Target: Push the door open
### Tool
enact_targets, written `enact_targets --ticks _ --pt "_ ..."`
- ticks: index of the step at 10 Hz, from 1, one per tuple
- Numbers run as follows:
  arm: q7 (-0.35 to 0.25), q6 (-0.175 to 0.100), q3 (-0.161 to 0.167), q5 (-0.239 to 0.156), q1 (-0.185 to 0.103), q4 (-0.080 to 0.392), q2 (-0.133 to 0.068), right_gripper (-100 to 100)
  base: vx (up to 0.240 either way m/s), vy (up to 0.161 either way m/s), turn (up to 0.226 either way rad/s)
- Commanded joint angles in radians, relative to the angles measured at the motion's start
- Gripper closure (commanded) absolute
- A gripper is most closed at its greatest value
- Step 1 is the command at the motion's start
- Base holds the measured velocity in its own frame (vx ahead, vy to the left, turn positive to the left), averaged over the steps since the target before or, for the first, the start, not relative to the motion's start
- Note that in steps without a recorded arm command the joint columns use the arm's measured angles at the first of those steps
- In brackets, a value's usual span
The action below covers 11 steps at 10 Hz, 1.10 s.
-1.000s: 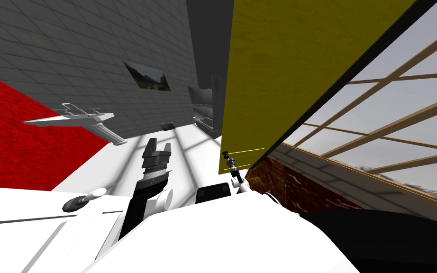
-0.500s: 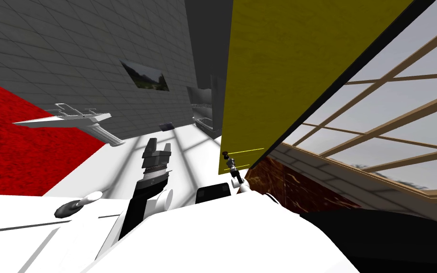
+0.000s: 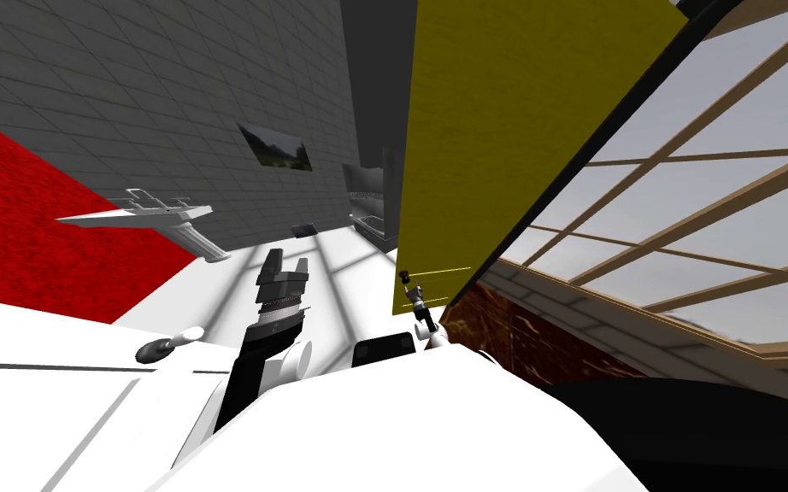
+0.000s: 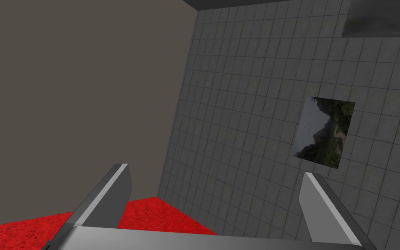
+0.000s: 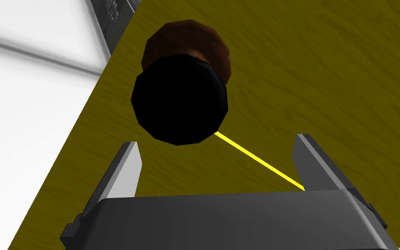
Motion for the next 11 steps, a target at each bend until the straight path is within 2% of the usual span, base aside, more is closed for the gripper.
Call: enact_targets --ticks 1,3,6,7,11 --pt "-0.050 0.001 0.011 -0.021 0.006 -0.010 0.008 -100 -0.104 -0.038 0.020" --pt "-0.090 0.002 0.018 -0.034 0.010 -0.018 0.015 -100 -0.067 -0.030 0.016" --pt "-0.181 0.006 0.039 -0.076 0.024 -0.042 0.040 -100 -0.073 -0.039 0.022" --pt "-0.193 0.006 0.039 -0.076 0.024 -0.042 0.040 -100 -0.071 -0.029 0.009" --pt "-0.315 0.010 0.066 -0.128 0.041 -0.072 0.084 -100 -0.079 -0.032 0.021"
